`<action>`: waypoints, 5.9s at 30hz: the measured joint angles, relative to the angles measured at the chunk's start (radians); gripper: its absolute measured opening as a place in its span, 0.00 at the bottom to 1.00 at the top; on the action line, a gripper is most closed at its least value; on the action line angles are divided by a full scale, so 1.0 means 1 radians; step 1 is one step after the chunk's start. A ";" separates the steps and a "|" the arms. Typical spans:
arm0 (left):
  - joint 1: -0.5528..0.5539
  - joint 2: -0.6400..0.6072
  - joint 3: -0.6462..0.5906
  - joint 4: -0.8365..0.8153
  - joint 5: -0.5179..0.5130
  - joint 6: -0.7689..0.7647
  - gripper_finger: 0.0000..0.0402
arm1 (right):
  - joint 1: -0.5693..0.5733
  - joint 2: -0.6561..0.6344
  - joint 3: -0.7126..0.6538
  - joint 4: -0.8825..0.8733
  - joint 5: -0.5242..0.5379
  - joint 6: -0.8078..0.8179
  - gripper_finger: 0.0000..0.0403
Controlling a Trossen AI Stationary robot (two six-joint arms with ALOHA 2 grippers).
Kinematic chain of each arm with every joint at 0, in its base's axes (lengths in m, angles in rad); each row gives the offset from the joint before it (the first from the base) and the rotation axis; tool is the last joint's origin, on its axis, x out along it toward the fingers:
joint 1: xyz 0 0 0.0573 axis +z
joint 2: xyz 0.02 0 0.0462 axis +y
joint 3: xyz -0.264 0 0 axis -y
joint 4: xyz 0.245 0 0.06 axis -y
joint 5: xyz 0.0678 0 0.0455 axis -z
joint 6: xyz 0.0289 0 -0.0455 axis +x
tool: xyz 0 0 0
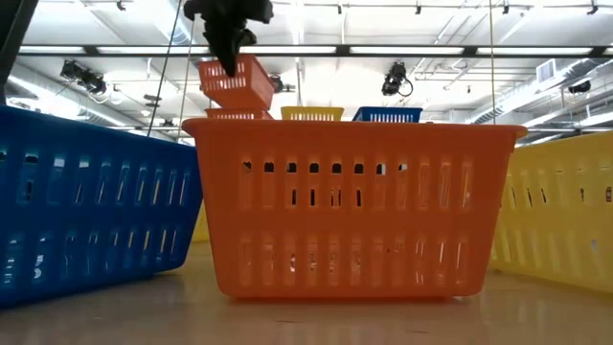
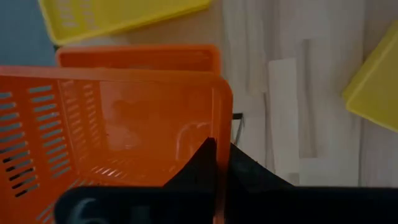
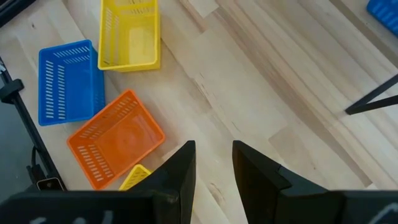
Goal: Stack baskets on shelf by color
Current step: Stack the left orange bin on top of the orange bin on the shelf
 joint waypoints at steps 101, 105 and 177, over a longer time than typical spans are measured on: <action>-0.002 0.055 0.000 0.116 0.012 -0.227 0.24 | -0.040 0.000 0.000 -0.012 0.011 -0.081 0.28; -0.002 0.055 0.000 0.114 0.012 -0.258 0.29 | -0.041 0.000 0.000 -0.012 0.006 -0.082 0.28; -0.088 0.086 -0.001 0.058 -0.166 -0.471 0.12 | -0.124 -0.026 -0.001 -0.040 0.007 -0.318 0.28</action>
